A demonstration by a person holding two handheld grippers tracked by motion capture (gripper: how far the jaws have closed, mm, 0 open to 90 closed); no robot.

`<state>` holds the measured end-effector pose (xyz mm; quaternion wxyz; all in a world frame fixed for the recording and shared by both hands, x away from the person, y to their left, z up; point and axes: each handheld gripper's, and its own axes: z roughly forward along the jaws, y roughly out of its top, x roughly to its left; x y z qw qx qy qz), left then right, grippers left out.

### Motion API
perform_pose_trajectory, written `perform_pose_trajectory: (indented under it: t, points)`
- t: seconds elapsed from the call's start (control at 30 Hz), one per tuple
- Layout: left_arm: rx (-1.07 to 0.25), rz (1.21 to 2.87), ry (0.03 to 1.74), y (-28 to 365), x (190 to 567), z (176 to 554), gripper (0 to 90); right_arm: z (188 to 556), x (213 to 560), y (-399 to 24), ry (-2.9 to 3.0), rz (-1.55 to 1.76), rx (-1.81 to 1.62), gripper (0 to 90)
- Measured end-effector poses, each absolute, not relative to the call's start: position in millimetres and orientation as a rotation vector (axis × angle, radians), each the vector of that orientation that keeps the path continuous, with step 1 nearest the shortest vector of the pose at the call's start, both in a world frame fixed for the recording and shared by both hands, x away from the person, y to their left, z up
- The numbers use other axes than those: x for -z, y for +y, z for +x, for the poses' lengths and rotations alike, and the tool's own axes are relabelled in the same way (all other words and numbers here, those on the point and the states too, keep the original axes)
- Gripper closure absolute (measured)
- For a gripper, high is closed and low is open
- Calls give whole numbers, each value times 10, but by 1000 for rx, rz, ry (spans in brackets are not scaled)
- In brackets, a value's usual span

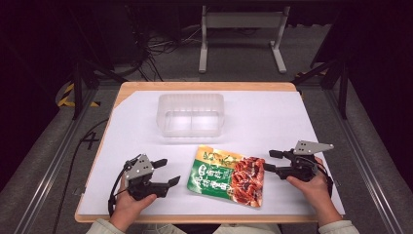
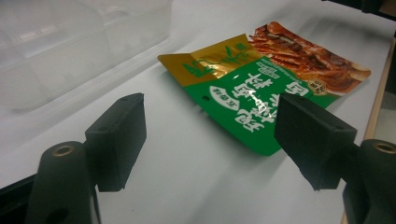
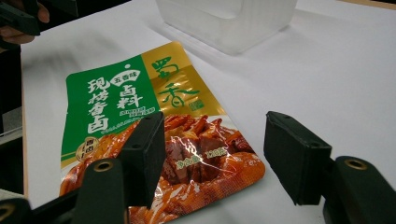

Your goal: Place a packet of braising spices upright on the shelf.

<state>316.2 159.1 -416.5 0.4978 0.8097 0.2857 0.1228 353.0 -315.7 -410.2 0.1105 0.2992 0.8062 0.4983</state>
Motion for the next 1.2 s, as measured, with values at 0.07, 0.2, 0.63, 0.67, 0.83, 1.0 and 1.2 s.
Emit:
perform_pose_trajectory:
  t: [0.07, 0.2, 0.63, 0.67, 0.83, 1.0, 1.2]
  points:
    - [-285, 1952, 692, 1533, 4168, 3166, 258, 3529, 4104, -3154, 2370, 880, -1465, 388]
    - [-283, 1958, 680, 1412, 4182, 3173, 247, 3530, 4108, -3157, 2371, 879, -1466, 386]
    - [-208, 1979, 722, 1240, 4303, 3208, 271, 3531, 4118, -3149, 2375, 871, -1459, 375]
    - [-194, 1981, 731, 1231, 4316, 3213, 275, 3531, 4120, -3148, 2376, 871, -1459, 374]
    - [-144, 2012, 754, 1200, 4375, 3248, 276, 3537, 4129, -3144, 2378, 875, -1461, 370]
    - [-75, 2046, 767, 1181, 4428, 3292, 323, 3538, 4133, -3142, 2377, 876, -1457, 366]
    - [-45, 2088, 776, 1138, 4493, 3335, 334, 3541, 4141, -3139, 2380, 879, -1456, 360]
